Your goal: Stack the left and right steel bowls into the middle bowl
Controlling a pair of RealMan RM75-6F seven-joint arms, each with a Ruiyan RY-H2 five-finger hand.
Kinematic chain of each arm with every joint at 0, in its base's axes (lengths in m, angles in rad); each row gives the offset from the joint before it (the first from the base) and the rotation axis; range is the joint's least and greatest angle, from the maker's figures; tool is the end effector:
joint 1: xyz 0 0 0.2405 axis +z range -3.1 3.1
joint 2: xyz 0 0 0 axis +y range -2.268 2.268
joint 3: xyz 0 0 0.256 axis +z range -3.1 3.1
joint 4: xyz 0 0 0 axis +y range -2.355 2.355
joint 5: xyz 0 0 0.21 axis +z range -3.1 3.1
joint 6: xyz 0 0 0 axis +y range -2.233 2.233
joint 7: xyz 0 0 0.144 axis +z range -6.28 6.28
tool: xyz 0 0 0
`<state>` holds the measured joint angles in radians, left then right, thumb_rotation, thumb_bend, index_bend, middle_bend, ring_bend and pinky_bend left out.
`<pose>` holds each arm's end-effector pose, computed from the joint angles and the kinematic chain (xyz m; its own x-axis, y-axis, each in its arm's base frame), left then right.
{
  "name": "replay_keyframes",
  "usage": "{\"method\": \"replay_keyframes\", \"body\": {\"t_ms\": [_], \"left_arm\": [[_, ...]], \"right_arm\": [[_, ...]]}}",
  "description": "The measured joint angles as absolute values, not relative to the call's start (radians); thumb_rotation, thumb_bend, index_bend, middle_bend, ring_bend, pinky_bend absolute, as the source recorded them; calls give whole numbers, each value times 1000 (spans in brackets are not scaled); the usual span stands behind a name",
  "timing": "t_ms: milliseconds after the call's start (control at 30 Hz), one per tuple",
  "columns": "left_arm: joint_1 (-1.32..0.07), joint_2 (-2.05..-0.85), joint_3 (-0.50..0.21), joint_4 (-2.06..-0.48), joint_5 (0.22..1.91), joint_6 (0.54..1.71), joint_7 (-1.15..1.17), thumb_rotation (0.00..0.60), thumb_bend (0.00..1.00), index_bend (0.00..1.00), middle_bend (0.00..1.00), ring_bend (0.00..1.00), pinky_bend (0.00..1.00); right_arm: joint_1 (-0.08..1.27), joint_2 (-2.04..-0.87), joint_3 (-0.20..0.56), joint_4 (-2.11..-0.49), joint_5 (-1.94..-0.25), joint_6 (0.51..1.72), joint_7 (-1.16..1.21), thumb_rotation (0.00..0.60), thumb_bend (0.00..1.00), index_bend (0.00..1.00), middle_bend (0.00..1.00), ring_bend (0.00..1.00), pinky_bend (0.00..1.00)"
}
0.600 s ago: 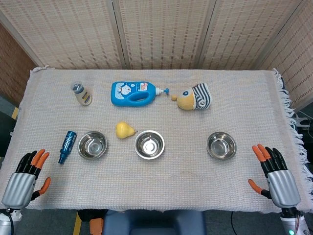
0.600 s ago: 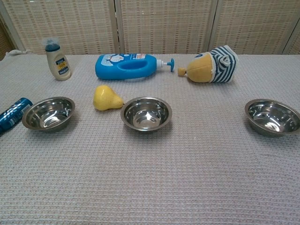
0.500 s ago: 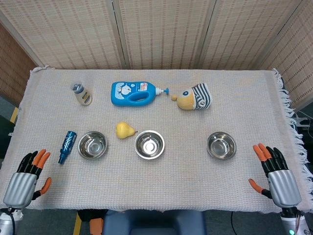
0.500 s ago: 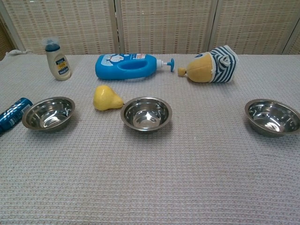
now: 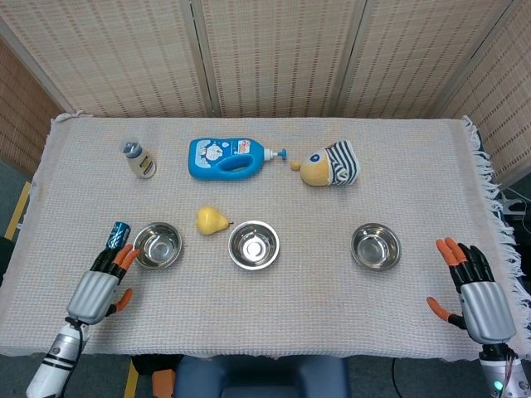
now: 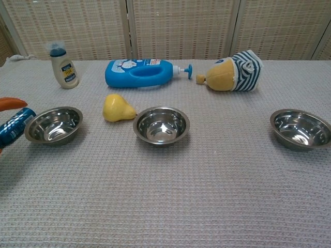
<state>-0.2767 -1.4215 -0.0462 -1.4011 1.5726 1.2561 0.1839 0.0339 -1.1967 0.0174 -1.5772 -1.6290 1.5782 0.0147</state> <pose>-0.2786 0.2334 0.0433 0.5232 0.1243 0.8431 0.8335 -0.2811 -0.4757 -0.2995 -0.1576 0.1384 0.3442 0.0356 0.9382 -0.9339 -0.0903 0.3460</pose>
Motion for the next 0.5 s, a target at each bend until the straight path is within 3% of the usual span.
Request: {"method": "replay_keyframes", "body": {"t_ms": [133, 233, 433, 500], "left_arm": [[-304, -1462, -56, -1360, 1555, 1226, 205, 600, 401, 58, 0, 0, 84], [-324, -1511, -64, -1299, 1542, 1203, 212, 600, 401, 185, 0, 0, 85], [-367, -1642, -73, -1074, 1530, 1177, 182, 600, 402, 308, 0, 0, 83], [-383, -1686, -71, -1005, 1535, 1175, 148, 600, 409, 437, 0, 0, 85]], "right_arm": [[35, -1194, 22, -1576, -1615, 1571, 19, 600, 107, 0, 0, 0, 0], [35, -1188, 27, -1575, -1599, 1566, 30, 600, 107, 0, 0, 0, 0], [31, -1179, 33, -1578, -1587, 1568, 44, 600, 107, 0, 0, 0, 0], [30, -1177, 34, -1580, -1584, 1568, 44, 600, 107, 0, 0, 0, 0]]}}
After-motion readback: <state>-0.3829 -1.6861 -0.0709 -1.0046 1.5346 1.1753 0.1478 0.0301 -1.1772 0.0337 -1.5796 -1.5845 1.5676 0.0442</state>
